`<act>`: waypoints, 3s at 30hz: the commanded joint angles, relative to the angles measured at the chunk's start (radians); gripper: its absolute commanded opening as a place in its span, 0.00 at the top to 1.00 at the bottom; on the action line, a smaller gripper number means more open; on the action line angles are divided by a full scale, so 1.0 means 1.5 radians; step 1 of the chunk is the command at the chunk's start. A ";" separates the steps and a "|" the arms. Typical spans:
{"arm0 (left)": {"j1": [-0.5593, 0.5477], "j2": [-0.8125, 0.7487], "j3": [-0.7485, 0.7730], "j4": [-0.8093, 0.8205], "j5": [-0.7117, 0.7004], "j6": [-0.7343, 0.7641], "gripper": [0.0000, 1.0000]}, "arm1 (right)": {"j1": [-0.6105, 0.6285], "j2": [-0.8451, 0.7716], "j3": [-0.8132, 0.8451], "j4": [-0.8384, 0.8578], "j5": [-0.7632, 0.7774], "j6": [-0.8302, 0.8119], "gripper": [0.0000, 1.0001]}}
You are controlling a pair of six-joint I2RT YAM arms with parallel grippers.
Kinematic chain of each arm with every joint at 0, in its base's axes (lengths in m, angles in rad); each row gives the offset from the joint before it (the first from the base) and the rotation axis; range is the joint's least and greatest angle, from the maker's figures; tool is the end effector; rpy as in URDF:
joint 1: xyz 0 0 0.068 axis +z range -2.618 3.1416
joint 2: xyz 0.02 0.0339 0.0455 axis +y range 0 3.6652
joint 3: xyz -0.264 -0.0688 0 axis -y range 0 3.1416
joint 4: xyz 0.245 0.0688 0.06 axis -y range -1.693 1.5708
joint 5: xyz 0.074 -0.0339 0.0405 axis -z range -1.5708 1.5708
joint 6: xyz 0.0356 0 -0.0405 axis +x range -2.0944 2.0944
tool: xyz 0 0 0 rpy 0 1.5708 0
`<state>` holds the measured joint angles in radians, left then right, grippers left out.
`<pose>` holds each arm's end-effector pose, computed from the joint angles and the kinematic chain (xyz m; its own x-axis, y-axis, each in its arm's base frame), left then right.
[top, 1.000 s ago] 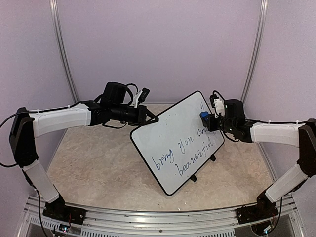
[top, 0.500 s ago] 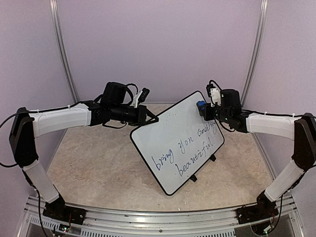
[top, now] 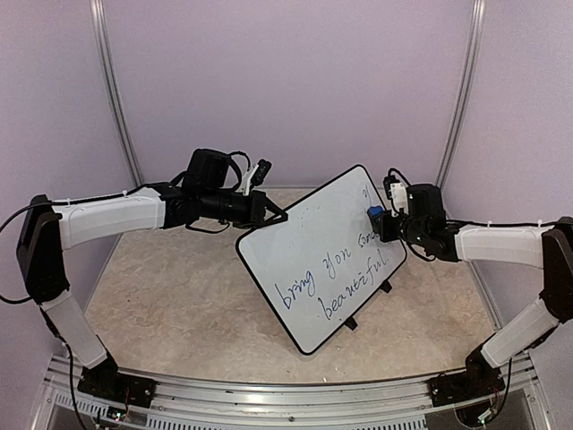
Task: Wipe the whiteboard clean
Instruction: Erase the whiteboard at the center of the board.
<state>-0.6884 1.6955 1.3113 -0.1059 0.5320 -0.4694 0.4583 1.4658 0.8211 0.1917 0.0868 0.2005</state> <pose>0.2934 -0.2648 0.2900 -0.7282 0.0943 -0.6788 0.6321 0.4752 -0.6121 0.2907 0.1400 0.2289 -0.4585 -0.0050 -0.8887 -0.2853 0.9479 0.1419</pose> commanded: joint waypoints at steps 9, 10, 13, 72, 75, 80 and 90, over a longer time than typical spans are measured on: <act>-0.032 -0.023 0.002 0.022 0.077 0.061 1.00 | -0.009 0.087 0.143 -0.054 -0.016 -0.026 0.74; -0.031 -0.023 0.002 0.021 0.077 0.061 1.00 | -0.010 0.095 0.156 -0.058 -0.017 -0.028 0.74; -0.031 -0.023 0.002 0.022 0.079 0.061 1.00 | -0.011 0.110 0.185 -0.066 -0.020 -0.031 0.74; -0.035 -0.026 0.002 0.023 0.079 0.059 1.00 | -0.038 0.025 -0.065 0.024 -0.123 0.041 0.74; -0.035 -0.027 0.002 0.023 0.080 0.060 1.00 | -0.036 0.017 -0.082 0.028 -0.134 0.048 0.74; -0.035 -0.026 0.002 0.023 0.079 0.059 1.00 | -0.030 0.012 -0.094 0.037 -0.138 0.048 0.74; -0.037 -0.024 0.002 0.022 0.078 0.060 1.00 | -0.004 0.060 0.025 0.000 -0.107 0.027 0.74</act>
<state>-0.6930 1.6917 1.3117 -0.1139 0.5056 -0.4870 0.4175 1.5009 0.7856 0.2764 -0.0479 0.2626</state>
